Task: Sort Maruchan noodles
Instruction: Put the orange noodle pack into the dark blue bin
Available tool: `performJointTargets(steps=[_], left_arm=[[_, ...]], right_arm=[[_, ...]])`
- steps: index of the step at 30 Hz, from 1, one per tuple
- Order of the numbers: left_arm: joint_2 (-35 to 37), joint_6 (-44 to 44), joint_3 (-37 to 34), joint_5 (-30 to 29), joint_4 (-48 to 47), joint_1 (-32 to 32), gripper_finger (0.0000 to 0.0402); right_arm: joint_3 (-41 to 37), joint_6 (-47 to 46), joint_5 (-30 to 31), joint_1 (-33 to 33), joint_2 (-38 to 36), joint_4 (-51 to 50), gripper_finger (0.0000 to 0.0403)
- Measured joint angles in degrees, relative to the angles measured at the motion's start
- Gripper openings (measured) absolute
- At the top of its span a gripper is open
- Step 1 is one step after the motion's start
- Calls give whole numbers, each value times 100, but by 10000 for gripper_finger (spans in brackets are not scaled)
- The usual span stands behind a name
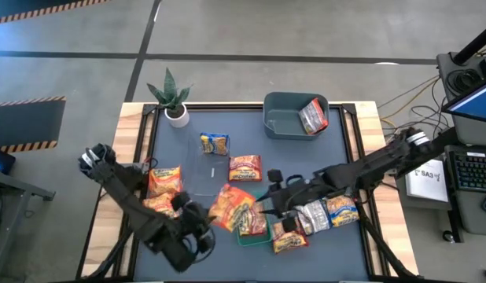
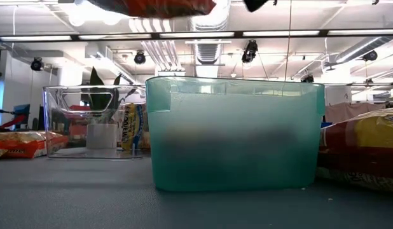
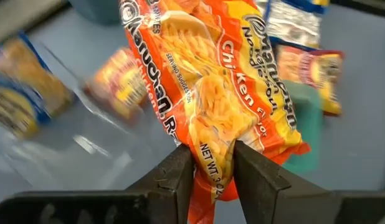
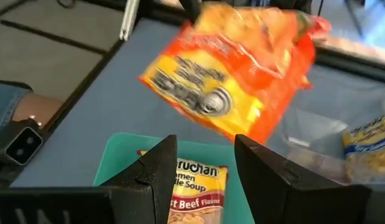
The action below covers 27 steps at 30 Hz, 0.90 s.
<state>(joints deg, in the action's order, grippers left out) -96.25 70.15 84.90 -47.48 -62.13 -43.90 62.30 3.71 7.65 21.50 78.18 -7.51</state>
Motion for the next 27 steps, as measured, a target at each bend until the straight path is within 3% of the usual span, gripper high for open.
performJointTargets(steps=[7, 17, 27], left_arm=[[100, -1439, 105, 1, -35, 899, 86], [114, -3107, 358, -1, 42, 2308, 86], [92, -5540, 311, 290, 2035, 3703, 86]], right_arm=[[-1152, 268, 6, -1, -1254, 1075, 150], [-1846, 707, 128, -3, -2374, 1092, 150], [-2305, 1439, 145, -5, -2992, 1091, 150]])
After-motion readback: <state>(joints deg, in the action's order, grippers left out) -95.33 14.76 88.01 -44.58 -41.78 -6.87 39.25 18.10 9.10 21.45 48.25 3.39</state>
